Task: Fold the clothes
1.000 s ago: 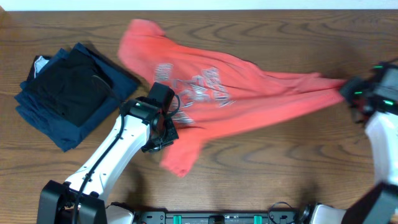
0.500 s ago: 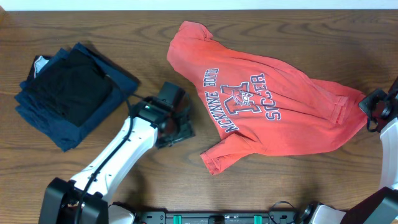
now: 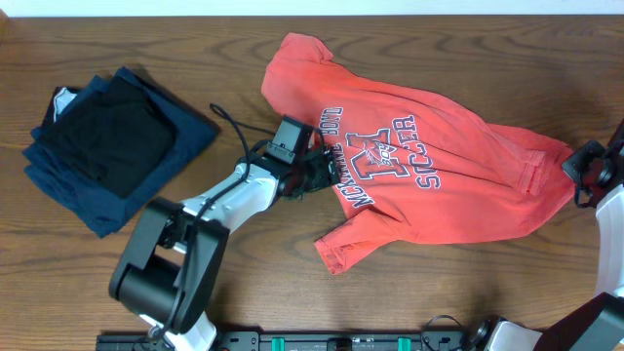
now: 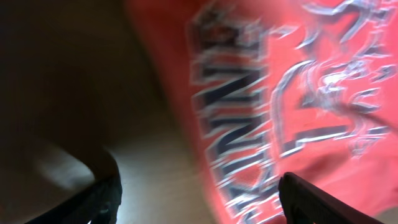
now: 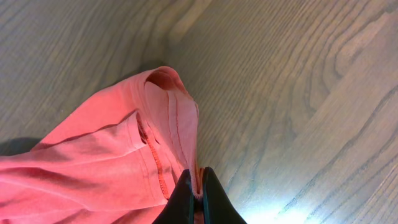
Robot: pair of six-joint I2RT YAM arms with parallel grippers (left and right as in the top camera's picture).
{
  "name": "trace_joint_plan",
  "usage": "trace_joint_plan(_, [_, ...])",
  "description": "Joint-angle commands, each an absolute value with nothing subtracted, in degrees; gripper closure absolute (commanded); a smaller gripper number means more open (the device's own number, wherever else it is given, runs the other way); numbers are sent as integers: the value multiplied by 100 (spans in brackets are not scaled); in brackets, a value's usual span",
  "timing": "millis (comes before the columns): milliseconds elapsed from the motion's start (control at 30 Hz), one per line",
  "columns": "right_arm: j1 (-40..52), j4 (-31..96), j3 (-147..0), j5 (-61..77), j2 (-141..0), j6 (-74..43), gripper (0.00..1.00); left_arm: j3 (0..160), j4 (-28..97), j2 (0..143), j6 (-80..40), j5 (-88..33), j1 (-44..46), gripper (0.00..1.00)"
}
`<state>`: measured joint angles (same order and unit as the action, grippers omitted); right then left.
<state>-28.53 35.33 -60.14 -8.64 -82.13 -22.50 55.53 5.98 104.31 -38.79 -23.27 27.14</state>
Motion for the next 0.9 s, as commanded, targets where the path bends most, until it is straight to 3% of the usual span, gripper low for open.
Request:
trace_joint_plan(0, [-2845,3548,-6016,-875,-8215,-2174,99,5492,167,10853,-3970,-2941,2749,27])
trace_joint_plan(33, [-2845,3557,-6016,-878,-8215,-2171,99,5492,25,10897,-3970,-2956,2759,34])
trace_joint_plan(67, [-2845,3559,-6016,-878,-8215,-2171,99,5492,-104,10901,-3966,-2956,2764,49])
trace_joint_plan(100, [-2845,3562,-6016,-878,-8215,-2158,99,5492,-200,10901,-3966,-2939,2762,66])
trace_joint_plan(133, [-2845,3564,-6016,-878,-8215,-2152,99,5498,-338,10897,-3922,-2939,2746,92])
trace_joint_plan(167, [-2845,3566,-6016,-878,-8215,-2152,99,5511,-390,10892,-3918,-2939,2711,94])
trace_joint_plan(333, [-2845,3603,-6016,-878,-8215,-2086,99,5885,427,10501,-3444,-2720,2080,94])
trace_joint_plan(467, [-2845,3603,-6016,-873,-8215,-2093,99,6796,1846,9701,-3035,-1859,1461,94])
trace_joint_plan(567, [-2845,3599,-6016,-805,-8215,-2093,99,7321,2086,9323,-2759,-1100,1431,94])
trace_joint_plan(633, [-2845,3605,-6016,-740,-8215,-2091,99,7402,2023,9279,-2657,-1046,1542,55])
trace_joint_plan(667, [-2845,3618,-6016,-714,-8215,-2091,99,7395,2058,9297,-2652,-1044,1592,42])
trace_joint_plan(867, [-2845,3734,-6016,-705,-8215,-2047,99,7269,3411,9570,-2620,-1044,1778,37])
